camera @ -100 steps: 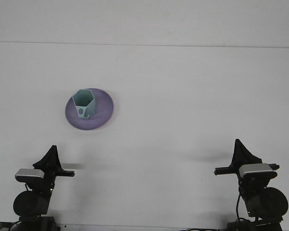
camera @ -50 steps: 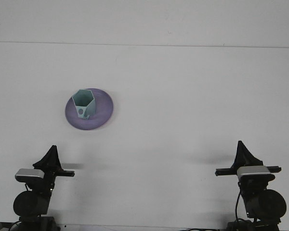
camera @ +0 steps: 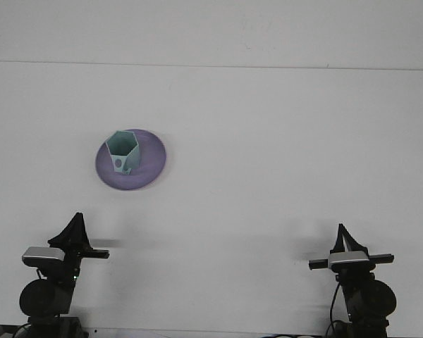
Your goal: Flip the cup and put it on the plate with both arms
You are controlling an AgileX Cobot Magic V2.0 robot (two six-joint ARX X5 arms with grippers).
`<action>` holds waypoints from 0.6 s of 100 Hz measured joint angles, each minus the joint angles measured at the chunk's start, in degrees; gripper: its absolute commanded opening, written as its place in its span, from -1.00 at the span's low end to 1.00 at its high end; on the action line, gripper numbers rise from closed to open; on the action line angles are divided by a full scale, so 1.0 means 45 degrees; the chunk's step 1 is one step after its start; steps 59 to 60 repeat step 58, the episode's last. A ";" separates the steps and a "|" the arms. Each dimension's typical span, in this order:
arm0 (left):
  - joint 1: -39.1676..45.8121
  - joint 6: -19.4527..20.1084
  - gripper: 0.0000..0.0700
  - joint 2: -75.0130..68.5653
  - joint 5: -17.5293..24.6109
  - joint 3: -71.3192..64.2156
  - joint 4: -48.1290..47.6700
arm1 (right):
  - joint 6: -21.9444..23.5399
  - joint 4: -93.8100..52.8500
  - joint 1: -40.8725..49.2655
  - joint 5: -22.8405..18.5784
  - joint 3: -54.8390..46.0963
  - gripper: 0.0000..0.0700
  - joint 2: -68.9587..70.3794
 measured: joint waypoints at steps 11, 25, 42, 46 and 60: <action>0.0000 0.0000 -0.96 0.0000 0.0000 0.0000 0.0000 | -0.0010 0.0529 0.0005 -0.0029 0.0000 -1.00 -0.0049; 0.0000 0.0000 -0.96 0.0000 0.0000 0.0000 0.0005 | -0.0010 0.0534 0.0005 0.0005 0.0000 -1.00 -0.0049; 0.0000 0.0000 -0.96 0.0000 0.0000 0.0000 0.0005 | -0.0010 0.0529 0.0005 0.0005 0.0000 -1.00 -0.0049; 0.0000 0.0000 -0.96 0.0000 0.0000 0.0000 0.0005 | -0.0010 0.0534 0.0005 0.0005 0.0000 -1.00 -0.0049; 0.0000 0.0000 -0.96 0.0000 0.0000 0.0000 0.0005 | -0.0010 0.0534 0.0005 0.0005 0.0000 -1.00 -0.0049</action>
